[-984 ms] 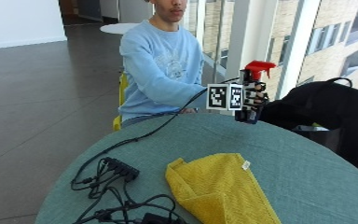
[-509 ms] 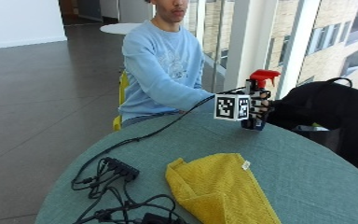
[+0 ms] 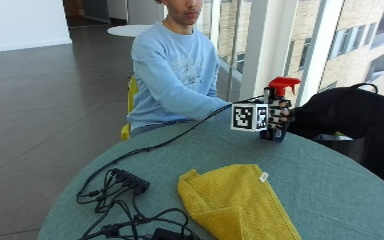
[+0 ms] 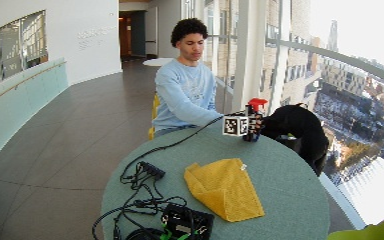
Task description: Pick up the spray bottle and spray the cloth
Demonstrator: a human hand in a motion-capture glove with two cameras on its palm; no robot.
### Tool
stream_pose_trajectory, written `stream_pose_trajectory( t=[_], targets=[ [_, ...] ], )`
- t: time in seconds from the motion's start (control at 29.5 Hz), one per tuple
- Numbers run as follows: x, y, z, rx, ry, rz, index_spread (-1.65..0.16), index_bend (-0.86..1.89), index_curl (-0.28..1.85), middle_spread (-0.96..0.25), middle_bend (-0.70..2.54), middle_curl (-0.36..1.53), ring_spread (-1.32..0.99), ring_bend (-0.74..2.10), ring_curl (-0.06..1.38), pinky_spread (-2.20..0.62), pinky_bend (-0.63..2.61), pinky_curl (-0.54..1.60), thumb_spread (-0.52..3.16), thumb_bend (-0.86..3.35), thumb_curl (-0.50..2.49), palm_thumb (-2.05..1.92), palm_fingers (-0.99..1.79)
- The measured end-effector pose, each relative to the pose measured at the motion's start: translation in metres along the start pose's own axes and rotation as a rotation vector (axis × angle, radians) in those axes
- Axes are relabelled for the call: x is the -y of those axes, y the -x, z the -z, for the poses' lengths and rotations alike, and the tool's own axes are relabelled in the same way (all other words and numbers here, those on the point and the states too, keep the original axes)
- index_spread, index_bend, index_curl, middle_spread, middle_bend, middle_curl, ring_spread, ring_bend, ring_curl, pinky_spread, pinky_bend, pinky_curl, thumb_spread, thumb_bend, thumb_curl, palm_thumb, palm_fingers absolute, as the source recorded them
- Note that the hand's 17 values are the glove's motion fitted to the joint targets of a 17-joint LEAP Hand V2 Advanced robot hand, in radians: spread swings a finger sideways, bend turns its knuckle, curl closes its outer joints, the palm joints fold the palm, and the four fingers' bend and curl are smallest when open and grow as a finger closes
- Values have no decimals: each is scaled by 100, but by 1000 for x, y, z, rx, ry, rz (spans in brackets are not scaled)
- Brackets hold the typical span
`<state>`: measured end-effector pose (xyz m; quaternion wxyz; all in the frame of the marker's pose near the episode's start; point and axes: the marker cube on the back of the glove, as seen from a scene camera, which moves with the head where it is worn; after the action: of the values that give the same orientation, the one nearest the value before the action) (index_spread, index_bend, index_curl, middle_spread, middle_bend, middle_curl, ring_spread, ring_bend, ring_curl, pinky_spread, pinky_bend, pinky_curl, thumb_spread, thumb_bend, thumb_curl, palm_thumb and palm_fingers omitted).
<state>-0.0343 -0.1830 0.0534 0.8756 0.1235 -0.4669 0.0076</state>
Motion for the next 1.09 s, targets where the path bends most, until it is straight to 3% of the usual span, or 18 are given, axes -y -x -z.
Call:
stream_pose_trajectory(
  t=[0.27, 0.44, 0.78, 1.09],
  targets=[
    [-14, 4, 8, -19, 16, 6, -30, -2, 36, -10, 24, 52, -7, 38, 42, 11, 24, 38, 83, -3, 65, 94, 78],
    [-41, 6, 41, -158, 36, 16, -33, 1, 29, -9, 26, 51, -7, 40, 42, 14, 26, 38, 90, -2, 63, 93, 70],
    [-125, 7, 140, -526, 115, 0, -35, 10, 24, -8, 28, 49, -4, 38, 39, 20, 28, 37, 100, -3, 58, 87, 62],
    [-227, 20, 218, -643, 6, -27, -36, 12, 24, -8, 28, 47, -1, 34, 37, 22, 27, 36, 105, -2, 55, 84, 60]
  ],
)
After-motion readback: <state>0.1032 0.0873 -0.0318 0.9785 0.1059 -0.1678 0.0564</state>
